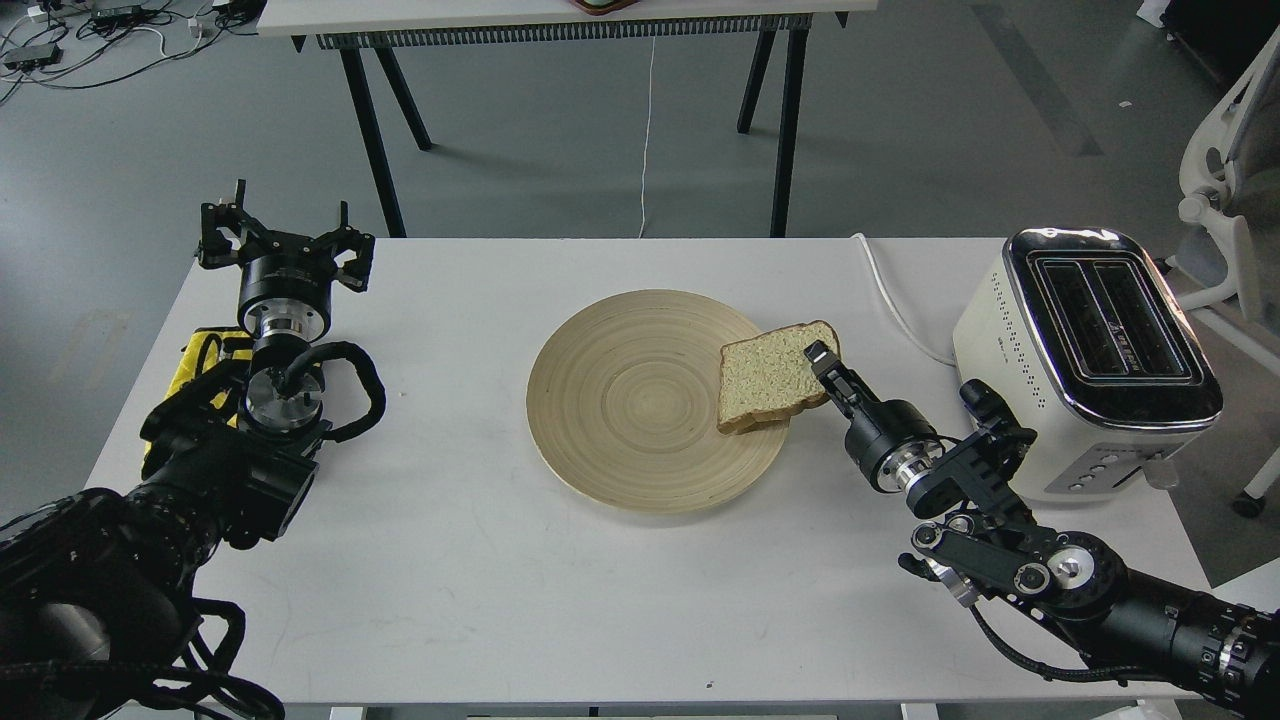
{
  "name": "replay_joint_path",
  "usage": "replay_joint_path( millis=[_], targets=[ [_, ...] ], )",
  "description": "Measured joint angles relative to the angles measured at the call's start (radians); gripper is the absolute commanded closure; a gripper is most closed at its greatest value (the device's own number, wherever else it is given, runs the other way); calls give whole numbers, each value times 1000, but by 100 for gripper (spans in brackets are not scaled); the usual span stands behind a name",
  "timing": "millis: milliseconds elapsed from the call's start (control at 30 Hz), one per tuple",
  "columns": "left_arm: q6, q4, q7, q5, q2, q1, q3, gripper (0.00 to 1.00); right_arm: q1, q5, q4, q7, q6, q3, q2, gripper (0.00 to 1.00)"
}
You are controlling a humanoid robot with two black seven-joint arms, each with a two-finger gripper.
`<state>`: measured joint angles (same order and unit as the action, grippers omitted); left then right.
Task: Put bread in toaster with right arm
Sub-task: 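Lift the bread slice with the right gripper above the toaster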
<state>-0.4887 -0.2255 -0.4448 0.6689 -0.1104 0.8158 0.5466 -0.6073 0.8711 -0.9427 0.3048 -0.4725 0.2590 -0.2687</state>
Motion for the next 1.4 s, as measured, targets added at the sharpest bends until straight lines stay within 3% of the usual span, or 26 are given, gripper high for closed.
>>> replay_joint_path(
  millis=[167, 333, 1000, 1400],
  targets=[
    [0, 0, 0, 0, 0, 0, 0, 0, 0, -3, -72, 17, 7, 104, -25, 100],
    [0, 0, 0, 0, 0, 0, 1, 0, -24, -3, -165, 11, 8, 159, -133, 100],
    [0, 0, 0, 0, 0, 0, 1, 0, -6, -4, -503, 18, 12, 217, -824, 100],
    [0, 0, 0, 0, 0, 0, 0, 0, 59, 1, -517, 19, 9, 130, -980, 100]
  ],
)
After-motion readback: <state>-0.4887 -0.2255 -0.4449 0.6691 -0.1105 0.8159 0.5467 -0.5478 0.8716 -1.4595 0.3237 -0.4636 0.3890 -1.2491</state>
